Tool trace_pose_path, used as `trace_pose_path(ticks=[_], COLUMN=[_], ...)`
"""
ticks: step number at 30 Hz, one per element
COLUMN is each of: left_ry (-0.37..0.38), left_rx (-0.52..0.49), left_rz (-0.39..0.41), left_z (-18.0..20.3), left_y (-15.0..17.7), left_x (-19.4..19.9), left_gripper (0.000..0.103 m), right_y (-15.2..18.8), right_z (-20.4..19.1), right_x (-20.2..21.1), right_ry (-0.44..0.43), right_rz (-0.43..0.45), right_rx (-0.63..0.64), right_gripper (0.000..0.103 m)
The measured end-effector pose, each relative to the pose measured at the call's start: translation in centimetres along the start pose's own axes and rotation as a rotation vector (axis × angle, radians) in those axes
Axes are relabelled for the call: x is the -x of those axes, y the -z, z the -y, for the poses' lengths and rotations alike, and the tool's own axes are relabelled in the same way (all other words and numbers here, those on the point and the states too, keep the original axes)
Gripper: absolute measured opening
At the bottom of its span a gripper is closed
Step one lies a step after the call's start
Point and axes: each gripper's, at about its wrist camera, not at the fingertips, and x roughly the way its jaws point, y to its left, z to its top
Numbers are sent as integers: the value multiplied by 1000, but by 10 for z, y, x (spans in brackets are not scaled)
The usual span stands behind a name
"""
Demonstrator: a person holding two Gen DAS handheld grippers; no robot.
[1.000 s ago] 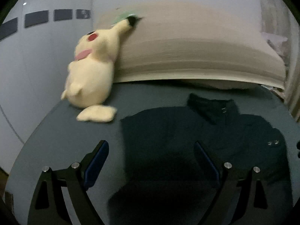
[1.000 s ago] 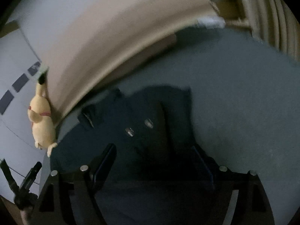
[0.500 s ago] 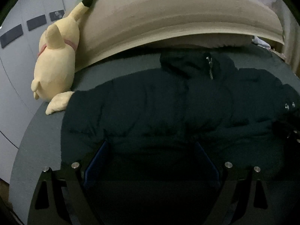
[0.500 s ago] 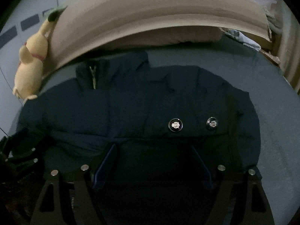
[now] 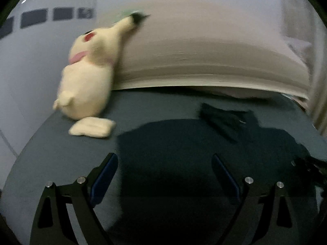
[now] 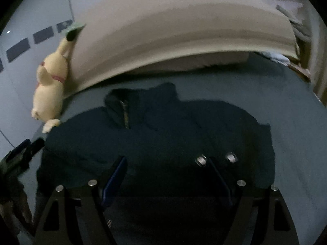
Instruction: Fold large clothes
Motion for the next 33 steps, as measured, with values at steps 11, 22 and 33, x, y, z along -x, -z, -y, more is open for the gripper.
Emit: trace_pose_path(ticks=[11, 22, 33], left_ry=[-147, -95, -87], left_rx=[-31, 12, -118], left_rz=[-174, -119, -65], left_z=[-18, -29, 6], left_y=[24, 16, 50], left_x=[-76, -42, -12], left_gripper=[94, 93, 93], right_y=[0, -4, 46], right_z=[-4, 2, 33], right_x=[-64, -25, 9], right_ry=[64, 36, 50], right_rz=[-103, -53, -74], right_rx=[15, 11, -23], right_gripper=[81, 82, 83])
